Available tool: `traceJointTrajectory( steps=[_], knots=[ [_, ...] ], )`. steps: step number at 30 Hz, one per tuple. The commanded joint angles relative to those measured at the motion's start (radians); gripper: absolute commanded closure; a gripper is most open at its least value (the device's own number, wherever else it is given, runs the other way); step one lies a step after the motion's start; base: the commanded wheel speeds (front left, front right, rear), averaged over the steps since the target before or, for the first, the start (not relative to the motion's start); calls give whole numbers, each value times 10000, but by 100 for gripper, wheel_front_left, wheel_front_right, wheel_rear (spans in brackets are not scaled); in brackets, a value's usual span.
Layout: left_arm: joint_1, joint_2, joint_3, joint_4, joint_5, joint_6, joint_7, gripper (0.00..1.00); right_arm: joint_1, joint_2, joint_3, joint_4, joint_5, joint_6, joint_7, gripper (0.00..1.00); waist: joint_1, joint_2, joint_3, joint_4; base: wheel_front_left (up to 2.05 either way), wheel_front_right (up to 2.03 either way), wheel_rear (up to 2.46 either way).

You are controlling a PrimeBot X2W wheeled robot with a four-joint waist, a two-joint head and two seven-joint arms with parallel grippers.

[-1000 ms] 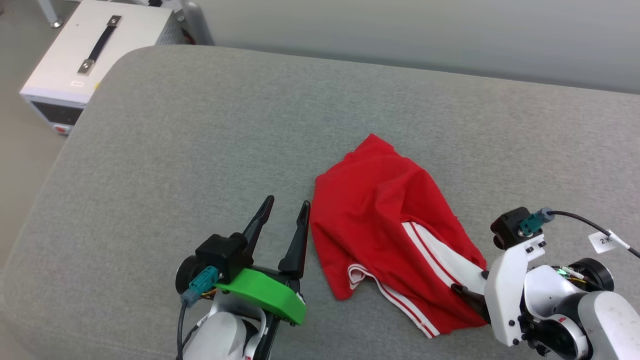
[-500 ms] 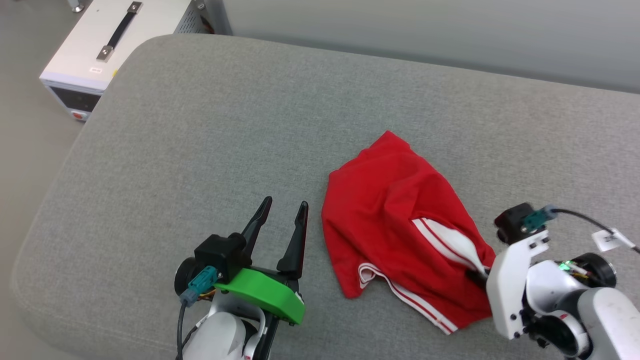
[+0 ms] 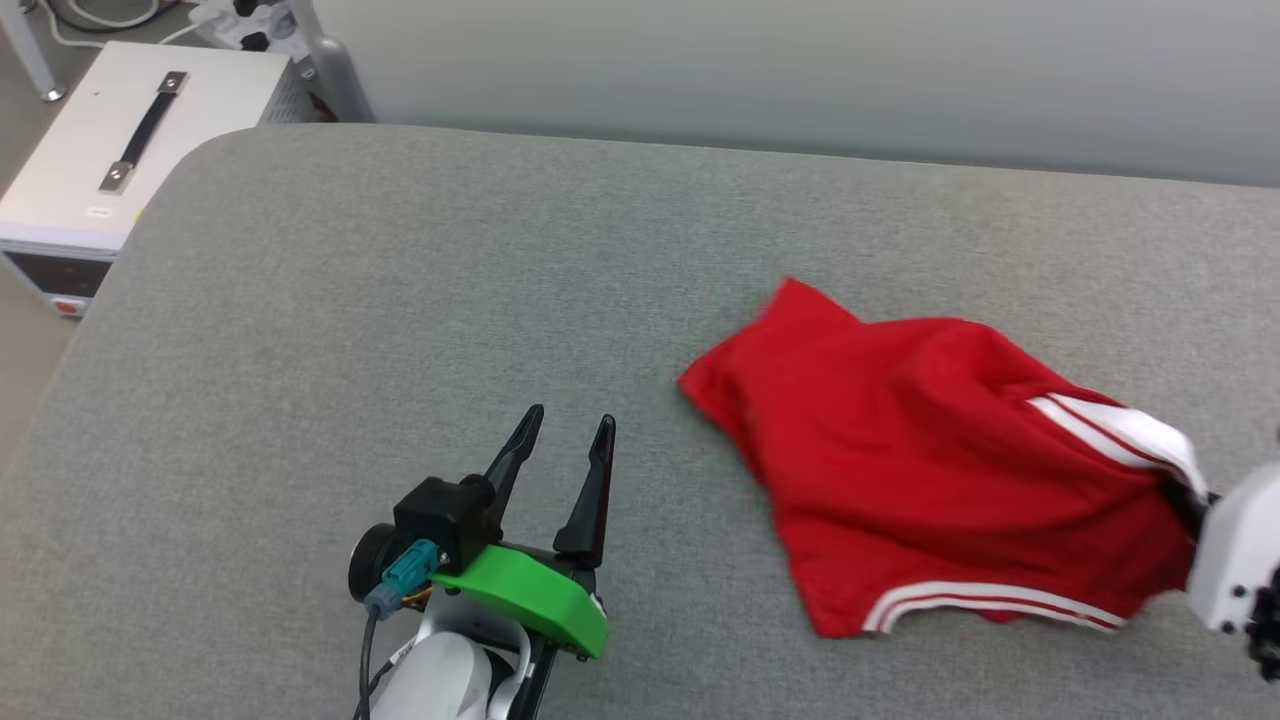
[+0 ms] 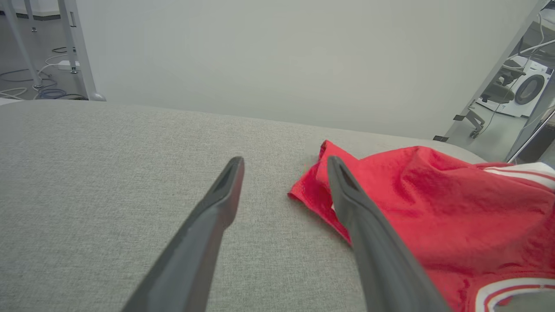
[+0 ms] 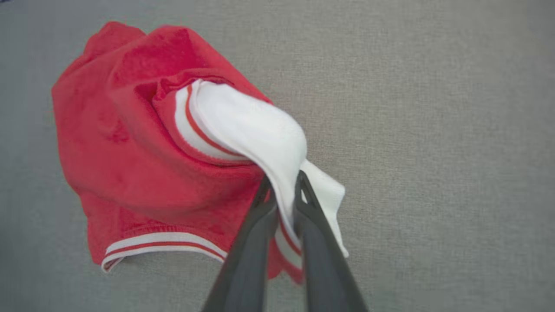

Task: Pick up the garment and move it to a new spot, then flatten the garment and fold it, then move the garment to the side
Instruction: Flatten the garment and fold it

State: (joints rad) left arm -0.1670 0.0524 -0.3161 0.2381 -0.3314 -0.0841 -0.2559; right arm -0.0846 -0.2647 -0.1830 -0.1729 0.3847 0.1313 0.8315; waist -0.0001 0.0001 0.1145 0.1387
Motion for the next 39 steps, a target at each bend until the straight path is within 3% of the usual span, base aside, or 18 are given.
traceJointTrajectory(
  steps=[1, 5, 9, 10, 11, 16, 23, 30, 36, 39],
  knots=[
    [-20, -22, -1, 2, 92, -55, -59, 0, 96, 82, -451, 196, -298, -6, -106, 100, 1, -1, 26, -113, 0, 0, 0],
    [-67, -22, -42, 46, 114, -94, -59, 0, 14, 332, -1712, 1285, -1161, -6, -806, 100, 1, -1, 73, -142, 0, 0, 0],
    [-77, -22, -47, 118, 136, -130, -59, 0, -87, 481, -1909, 2366, -1638, -6, -1602, 98, 1, -1, 63, -128, 0, 0, 0],
    [-74, -22, -45, 130, 137, -136, -59, 0, -121, 466, -1844, 2520, -1723, -6, -1839, 21, 1, -1, 51, -129, 0, 0, 0],
    [-64, -22, -35, 146, 140, -141, -59, 0, -176, 474, -1742, 2695, -1757, -6, -2070, 0, 1, -1, 25, -142, 0, 0, 0],
    [23, -22, -19, 190, 153, -147, -59, 0, -504, 412, -880, 2635, -1353, -6, -3492, 0, 1, -1, -135, -308, 0, 0, 0],
    [25, -22, -56, 135, -59, -135, -59, 0, -337, 108, 354, 1370, -836, -6, -6029, 0, 1, -1, -260, -590, 0, 0, 0],
    [-337, -22, -412, 340, -560, -90, 94, 0, 183, 690, 458, 451, -694, -6, -7618, 0, 1, -1, -88, -1009, 0, 0, 0],
    [-1595, -1, -758, 602, -1023, -40, 1836, 0, 282, 1103, 335, -44, -942, -6, -7814, 0, 1, -1, 327, -1556, 0, 0, 0],
    [-2685, -3, -914, 813, -1516, -120, 3748, 0, 239, 1175, 288, -223, -1035, -6, -7813, 0, 1, -1, 539, -1776, 0, 0, 0]
  ],
)
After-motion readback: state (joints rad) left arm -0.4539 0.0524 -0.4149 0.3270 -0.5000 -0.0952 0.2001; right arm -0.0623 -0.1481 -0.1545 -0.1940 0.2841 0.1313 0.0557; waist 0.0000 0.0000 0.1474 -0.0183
